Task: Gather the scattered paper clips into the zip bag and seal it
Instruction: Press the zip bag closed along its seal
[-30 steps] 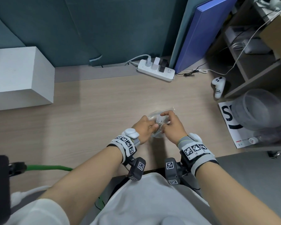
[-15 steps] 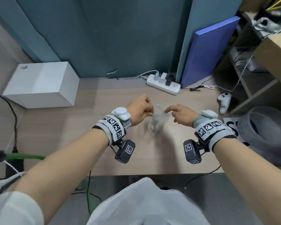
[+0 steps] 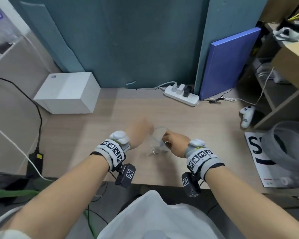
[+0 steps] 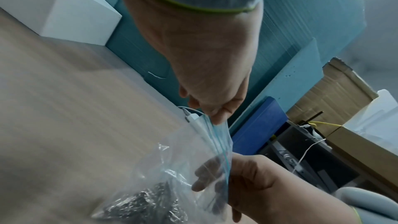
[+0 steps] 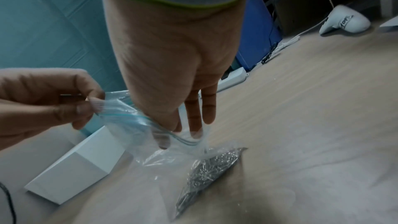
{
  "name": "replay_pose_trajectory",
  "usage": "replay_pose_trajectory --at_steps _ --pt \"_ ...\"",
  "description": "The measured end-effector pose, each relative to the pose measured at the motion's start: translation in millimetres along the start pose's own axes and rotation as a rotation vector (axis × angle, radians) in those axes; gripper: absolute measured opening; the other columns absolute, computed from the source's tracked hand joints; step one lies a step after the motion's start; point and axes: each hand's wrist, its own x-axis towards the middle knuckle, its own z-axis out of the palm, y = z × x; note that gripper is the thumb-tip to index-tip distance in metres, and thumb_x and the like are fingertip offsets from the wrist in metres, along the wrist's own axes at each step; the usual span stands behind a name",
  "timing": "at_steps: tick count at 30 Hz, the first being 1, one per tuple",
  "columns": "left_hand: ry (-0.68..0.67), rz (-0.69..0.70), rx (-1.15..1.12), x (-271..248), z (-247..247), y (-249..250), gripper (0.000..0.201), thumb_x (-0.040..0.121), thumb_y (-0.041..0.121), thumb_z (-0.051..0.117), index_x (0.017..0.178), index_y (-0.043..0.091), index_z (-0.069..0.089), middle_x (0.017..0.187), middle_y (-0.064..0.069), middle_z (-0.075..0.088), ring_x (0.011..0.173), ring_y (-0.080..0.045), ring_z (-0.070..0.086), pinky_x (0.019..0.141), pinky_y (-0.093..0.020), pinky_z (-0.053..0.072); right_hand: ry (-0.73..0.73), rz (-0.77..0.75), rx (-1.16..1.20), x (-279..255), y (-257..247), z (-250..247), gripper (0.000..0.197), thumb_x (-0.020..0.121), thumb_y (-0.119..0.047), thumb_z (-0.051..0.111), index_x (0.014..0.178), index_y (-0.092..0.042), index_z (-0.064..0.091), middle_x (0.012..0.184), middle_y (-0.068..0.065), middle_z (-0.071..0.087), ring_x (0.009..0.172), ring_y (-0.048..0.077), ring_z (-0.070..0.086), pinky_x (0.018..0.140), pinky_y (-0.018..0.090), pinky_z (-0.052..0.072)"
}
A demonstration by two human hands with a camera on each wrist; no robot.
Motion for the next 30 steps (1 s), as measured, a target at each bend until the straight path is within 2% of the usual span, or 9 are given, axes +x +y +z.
replay_pose_trajectory --at_steps 4,7,10,14,16,19,23,26,30 --pt "-0.046 -0.064 0.015 -16 3 4 0.009 0.093 0.018 0.057 0.096 0.025 0.063 0.090 0.007 0.055 0.072 -0.018 0.052 0.067 -0.030 0.041 -0.087 0.080 -0.096 1 -7 9 0.013 0.088 -0.016 0.054 0.087 -0.027 0.059 0.097 -0.005 0.065 0.081 0.027 0.065 0.066 0.037 0.056" --pt "-0.058 -0.066 0.004 -22 3 6 0.007 0.086 0.030 0.065 0.090 0.030 0.059 0.086 0.011 0.056 0.069 -0.014 0.057 0.069 -0.033 0.051 -0.135 0.114 -0.122 2 -13 7 0.015 0.083 -0.012 0.053 0.080 -0.025 0.057 0.081 -0.003 0.066 0.071 0.026 0.066 0.062 0.033 0.055" --pt "-0.064 -0.082 0.038 -20 2 5 0.011 0.089 0.027 0.068 0.093 0.028 0.058 0.090 0.009 0.056 0.075 -0.017 0.056 0.070 -0.037 0.052 -0.183 0.124 -0.104 2 -16 -1 0.020 0.085 -0.010 0.054 0.079 -0.028 0.060 0.083 -0.003 0.066 0.074 0.026 0.065 0.061 0.029 0.045" --pt "-0.043 -0.076 0.063 -20 2 7 0.008 0.092 0.022 0.066 0.096 0.025 0.059 0.094 0.006 0.057 0.077 -0.020 0.054 0.070 -0.038 0.051 -0.225 0.093 -0.006 1 -17 -4 0.009 0.087 -0.018 0.061 0.087 -0.026 0.065 0.092 -0.001 0.071 0.083 0.028 0.068 0.075 0.039 0.058" --pt "-0.037 -0.082 0.058 -19 1 7 0.009 0.093 0.022 0.065 0.096 0.026 0.058 0.094 0.006 0.056 0.077 -0.020 0.055 0.070 -0.038 0.051 -0.218 0.059 0.039 -2 -19 -5 0.007 0.087 -0.024 0.059 0.089 -0.031 0.059 0.092 -0.003 0.070 0.083 0.027 0.067 0.078 0.043 0.059" --pt "-0.047 -0.069 0.059 -14 -2 7 0.013 0.091 0.022 0.067 0.096 0.027 0.056 0.096 0.008 0.053 0.079 -0.020 0.055 0.069 -0.037 0.049 -0.115 0.015 0.088 -5 -23 -11 0.005 0.084 -0.032 0.049 0.087 -0.033 0.045 0.084 -0.002 0.065 0.077 0.029 0.062 0.073 0.047 0.057" --pt "-0.049 -0.045 0.072 -8 -17 1 0.011 0.092 0.017 0.068 0.094 0.021 0.058 0.097 0.005 0.051 0.081 -0.023 0.054 0.065 -0.032 0.041 0.080 0.020 0.123 -6 -23 -31 0.010 0.087 -0.024 0.045 0.089 -0.031 0.039 0.083 0.001 0.063 0.074 0.034 0.058 0.066 0.043 0.052" --pt "0.011 -0.056 0.079 -5 -27 -8 0.021 0.088 0.006 0.063 0.086 0.024 0.053 0.092 0.003 0.050 0.076 -0.024 0.050 0.062 -0.034 0.043 0.302 0.063 0.088 -8 -11 -49 0.007 0.095 -0.024 0.048 0.096 -0.030 0.044 0.088 -0.005 0.065 0.076 0.031 0.058 0.063 0.038 0.048" --pt "-0.084 -0.024 0.188 0 -31 -11 0.031 0.079 -0.003 0.051 0.085 0.026 0.040 0.083 0.006 0.047 0.070 -0.027 0.048 0.061 -0.044 0.050 0.352 0.124 0.019 -7 2 -67 0.013 0.095 -0.023 0.053 0.097 -0.030 0.063 0.096 -0.010 0.065 0.094 0.024 0.059 0.073 0.036 0.049"
